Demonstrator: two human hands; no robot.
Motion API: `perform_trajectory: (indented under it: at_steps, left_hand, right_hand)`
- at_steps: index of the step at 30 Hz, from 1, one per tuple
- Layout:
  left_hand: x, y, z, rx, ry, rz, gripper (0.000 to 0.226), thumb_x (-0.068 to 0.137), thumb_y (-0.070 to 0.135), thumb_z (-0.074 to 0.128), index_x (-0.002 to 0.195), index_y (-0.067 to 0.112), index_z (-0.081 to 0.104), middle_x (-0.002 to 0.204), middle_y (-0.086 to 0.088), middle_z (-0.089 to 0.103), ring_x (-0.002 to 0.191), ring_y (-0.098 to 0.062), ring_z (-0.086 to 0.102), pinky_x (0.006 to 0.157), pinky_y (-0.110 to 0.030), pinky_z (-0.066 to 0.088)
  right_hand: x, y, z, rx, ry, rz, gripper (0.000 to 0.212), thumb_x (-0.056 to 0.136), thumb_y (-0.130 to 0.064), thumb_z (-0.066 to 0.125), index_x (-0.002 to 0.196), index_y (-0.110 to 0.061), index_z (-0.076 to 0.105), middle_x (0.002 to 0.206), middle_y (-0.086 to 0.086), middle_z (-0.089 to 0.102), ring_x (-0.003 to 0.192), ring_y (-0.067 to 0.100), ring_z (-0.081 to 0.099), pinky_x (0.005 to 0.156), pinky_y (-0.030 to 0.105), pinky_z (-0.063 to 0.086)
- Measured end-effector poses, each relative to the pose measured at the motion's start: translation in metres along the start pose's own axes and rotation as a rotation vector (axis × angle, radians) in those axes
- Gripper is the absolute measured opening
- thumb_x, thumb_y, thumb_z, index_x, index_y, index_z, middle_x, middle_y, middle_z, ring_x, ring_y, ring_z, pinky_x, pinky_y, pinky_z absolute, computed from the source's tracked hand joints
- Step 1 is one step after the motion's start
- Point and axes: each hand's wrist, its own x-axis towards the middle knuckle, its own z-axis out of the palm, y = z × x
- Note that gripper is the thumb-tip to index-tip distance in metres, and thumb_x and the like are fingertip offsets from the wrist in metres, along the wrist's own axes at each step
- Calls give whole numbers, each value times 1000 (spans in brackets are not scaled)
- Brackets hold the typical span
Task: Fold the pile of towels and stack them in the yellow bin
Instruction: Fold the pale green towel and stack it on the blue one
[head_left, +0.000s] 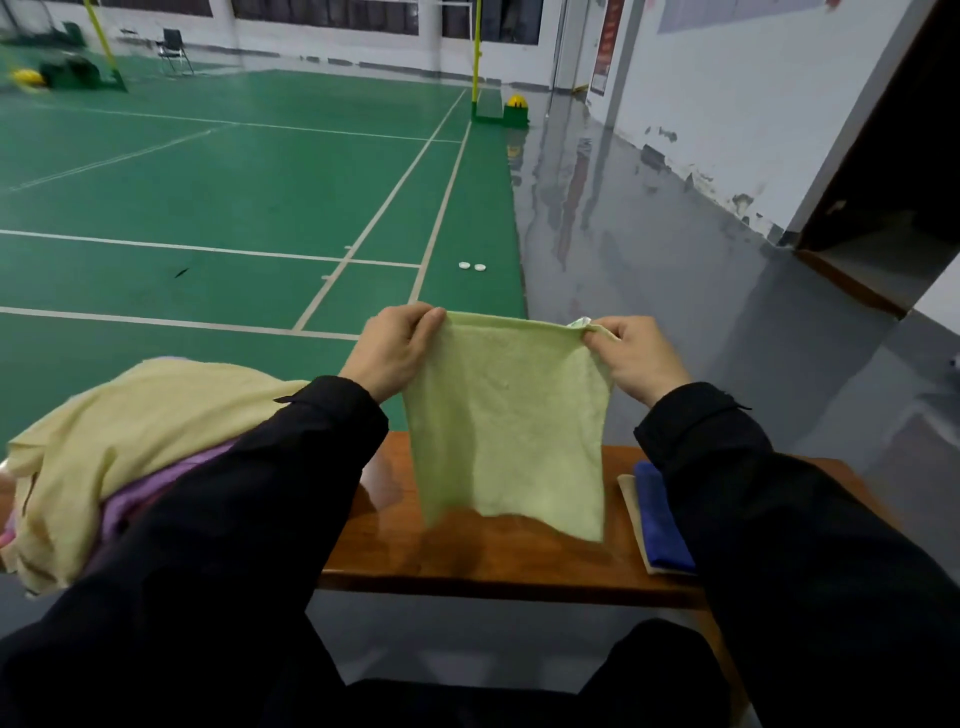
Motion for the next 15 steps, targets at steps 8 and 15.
perform_trajectory:
  at_steps: [8,15]
  left_hand:
    - [-21,2,-19,95,276,253,22,105,24,51,98,8,65,84,0,62,72,-19,52,65,-32,38]
    - [-165,-102,67,383,-194,310,4,98,23,62,98,20,63,96,-2,64,80,-27,62,65,-36,51]
  right_hand:
    - [-35,2,-20,-95,281,-309,17,97,-34,68,101,-22,80,82,-9,73,76,10,66,66,25,48]
    - [-136,116,44,-560,-199,-244,12,92,-23,72,103,-26,75,107,-7,74,103,20,68,82,35,55]
